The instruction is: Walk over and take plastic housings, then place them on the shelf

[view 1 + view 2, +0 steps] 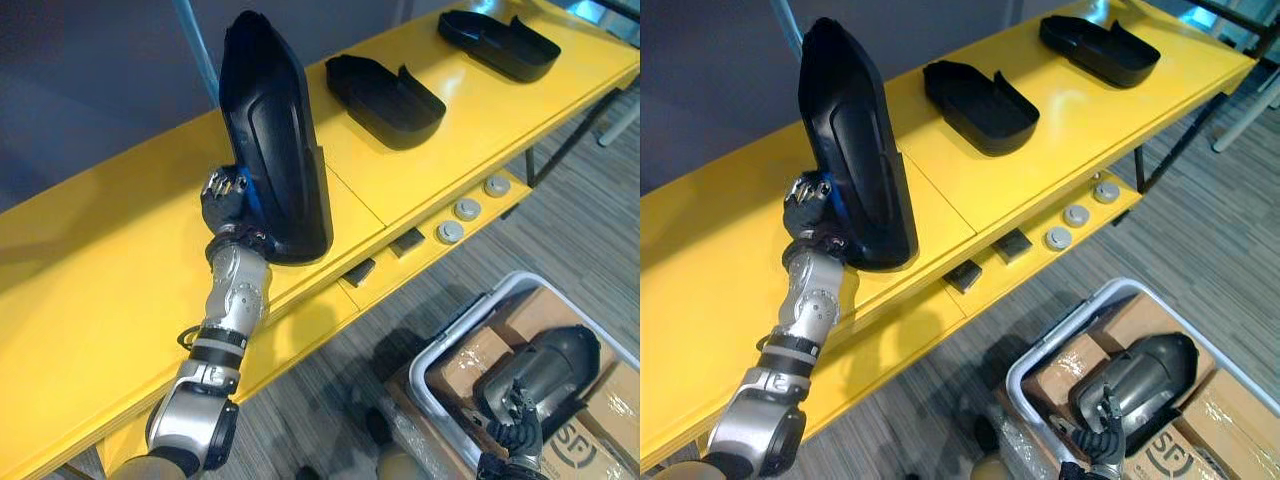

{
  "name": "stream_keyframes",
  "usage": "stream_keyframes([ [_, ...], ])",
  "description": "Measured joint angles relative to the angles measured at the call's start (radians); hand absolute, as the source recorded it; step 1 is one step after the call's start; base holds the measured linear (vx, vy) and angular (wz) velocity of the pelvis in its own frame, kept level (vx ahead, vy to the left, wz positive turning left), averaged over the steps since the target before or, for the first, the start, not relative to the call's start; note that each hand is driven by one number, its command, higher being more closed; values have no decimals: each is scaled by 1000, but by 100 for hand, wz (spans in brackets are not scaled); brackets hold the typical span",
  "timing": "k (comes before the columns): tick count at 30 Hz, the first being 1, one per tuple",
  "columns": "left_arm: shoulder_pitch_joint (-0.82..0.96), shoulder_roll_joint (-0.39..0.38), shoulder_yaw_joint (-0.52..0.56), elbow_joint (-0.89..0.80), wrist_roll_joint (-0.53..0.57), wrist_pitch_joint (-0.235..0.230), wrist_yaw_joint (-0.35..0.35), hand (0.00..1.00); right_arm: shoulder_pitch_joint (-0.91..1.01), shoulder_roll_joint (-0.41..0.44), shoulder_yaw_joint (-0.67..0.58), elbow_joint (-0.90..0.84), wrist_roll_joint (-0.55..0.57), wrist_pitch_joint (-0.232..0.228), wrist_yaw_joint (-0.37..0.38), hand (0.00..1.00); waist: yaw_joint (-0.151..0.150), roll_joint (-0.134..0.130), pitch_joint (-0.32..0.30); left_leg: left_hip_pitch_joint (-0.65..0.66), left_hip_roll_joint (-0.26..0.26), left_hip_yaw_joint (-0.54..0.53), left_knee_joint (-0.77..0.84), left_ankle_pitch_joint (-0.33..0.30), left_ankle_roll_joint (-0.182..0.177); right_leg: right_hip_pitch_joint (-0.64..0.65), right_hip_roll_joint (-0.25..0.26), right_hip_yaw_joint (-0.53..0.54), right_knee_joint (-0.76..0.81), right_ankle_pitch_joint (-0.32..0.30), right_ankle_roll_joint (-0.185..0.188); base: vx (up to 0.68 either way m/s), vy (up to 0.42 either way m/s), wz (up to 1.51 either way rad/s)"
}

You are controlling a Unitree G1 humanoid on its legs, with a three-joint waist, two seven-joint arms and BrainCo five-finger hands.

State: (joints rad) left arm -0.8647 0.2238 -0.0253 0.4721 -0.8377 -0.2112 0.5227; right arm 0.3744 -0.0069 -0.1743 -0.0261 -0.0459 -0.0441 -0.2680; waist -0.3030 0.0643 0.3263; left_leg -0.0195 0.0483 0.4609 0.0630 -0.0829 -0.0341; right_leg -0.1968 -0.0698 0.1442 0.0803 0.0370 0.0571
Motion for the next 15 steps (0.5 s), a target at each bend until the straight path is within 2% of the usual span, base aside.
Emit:
stream_keyframes([
  [5,-57,12,52,90,106,51,64,100,15,-16,43,1,-1,-1,6,0,1,3,11,-32,1,-7,4,1,2,-28,3,5,-13,30,3,-120,-23,-2],
  [8,-95,32,83,162,197,99,99,100,15,-42,78,1,-4,-3,5,0,0,4,19,-39,1,-16,4,2,3,-30,3,2,-24,44,6,-81,-17,1],
  [12,-159,61,95,232,318,162,150,100,15,-56,118,1,-5,-21,5,0,0,4,39,-56,1,-28,6,8,9,-33,1,-11,-40,62,5,-65,-21,8],
  [15,-201,92,120,281,377,189,180,100,15,-70,136,1,-5,-32,6,0,0,4,47,-67,1,-28,8,12,13,-39,0,-12,-47,70,6,-11,-3,1],
])
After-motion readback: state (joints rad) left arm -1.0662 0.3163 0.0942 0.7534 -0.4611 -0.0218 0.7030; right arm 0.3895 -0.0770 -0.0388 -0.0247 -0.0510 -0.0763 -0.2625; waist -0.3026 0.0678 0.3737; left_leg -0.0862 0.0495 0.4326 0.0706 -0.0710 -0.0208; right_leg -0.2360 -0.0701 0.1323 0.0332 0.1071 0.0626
